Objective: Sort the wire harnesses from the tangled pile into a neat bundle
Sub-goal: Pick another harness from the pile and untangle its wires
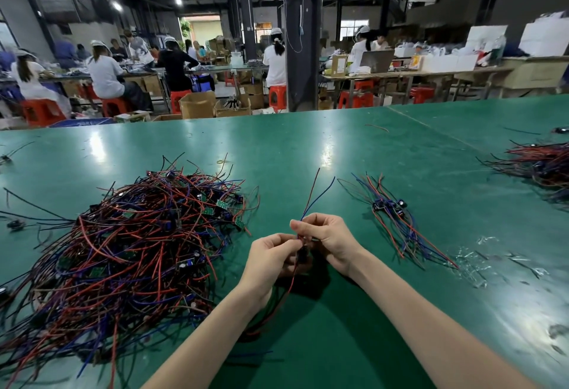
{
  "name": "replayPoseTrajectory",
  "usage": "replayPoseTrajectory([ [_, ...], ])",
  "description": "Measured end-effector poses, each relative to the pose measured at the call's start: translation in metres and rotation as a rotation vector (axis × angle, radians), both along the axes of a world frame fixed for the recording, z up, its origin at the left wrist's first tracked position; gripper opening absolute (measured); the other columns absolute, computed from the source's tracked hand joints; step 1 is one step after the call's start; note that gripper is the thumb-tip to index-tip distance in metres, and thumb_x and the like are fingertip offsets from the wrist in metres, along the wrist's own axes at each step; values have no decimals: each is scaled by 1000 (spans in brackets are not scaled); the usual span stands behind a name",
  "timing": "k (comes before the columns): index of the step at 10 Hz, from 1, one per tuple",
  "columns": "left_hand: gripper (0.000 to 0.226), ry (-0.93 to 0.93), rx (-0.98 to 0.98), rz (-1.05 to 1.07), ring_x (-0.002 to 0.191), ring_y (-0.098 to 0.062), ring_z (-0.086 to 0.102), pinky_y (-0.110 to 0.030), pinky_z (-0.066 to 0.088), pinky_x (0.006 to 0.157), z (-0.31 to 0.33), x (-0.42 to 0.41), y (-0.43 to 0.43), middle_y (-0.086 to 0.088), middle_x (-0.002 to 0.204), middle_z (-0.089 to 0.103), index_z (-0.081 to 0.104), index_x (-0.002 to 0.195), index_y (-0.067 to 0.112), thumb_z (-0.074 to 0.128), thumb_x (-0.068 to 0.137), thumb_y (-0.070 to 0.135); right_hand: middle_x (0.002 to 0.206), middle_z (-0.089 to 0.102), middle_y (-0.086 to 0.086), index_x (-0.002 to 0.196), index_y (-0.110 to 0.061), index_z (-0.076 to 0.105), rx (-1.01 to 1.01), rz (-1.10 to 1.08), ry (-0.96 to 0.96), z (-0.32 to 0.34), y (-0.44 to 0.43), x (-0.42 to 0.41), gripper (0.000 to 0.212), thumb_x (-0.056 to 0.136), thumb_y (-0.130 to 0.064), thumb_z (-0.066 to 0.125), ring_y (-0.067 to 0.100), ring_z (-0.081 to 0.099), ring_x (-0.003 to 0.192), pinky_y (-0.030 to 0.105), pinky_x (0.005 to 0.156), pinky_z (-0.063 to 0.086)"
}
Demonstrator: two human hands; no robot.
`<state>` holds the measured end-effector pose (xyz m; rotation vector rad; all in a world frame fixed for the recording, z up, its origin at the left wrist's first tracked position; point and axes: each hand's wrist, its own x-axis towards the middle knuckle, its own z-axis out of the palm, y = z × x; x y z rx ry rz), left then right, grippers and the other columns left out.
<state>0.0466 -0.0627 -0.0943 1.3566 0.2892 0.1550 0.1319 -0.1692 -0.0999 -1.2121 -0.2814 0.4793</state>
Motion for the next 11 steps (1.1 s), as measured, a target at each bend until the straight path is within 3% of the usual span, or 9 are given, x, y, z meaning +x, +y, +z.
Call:
replayPoseTrajectory([
  [3,15,2,-32,-104,49,-22,62,-27,55,50,7,-8,-1,-15,60,63,57,73,0,55,86,-7,53,57,2,56,-10,63,46,-195,77,5,-11,10,22,57,-22,82,8,44,43,16,42,40],
  [4,19,8,-29,-122,48,-24,61,-28,54,50,7,-7,1,-15,59,61,56,69,0,54,85,-8,53,58,1,60,-9,62,33,-274,72,6,-15,15,22,66,-19,81,7,44,43,16,43,41],
  [6,27,32,-29,-144,46,-24,59,-27,52,47,6,-4,2,-15,56,58,58,61,3,52,86,-7,54,62,-2,65,-11,62,-27,-368,33,9,-28,28,23,66,-19,83,6,45,45,14,43,39],
  [11,21,22,4,-142,45,-20,59,-24,51,46,7,-7,2,-12,55,59,57,67,0,51,87,-6,53,62,-4,68,-13,59,64,-459,81,6,-33,31,27,61,-18,85,5,52,45,15,46,44],
])
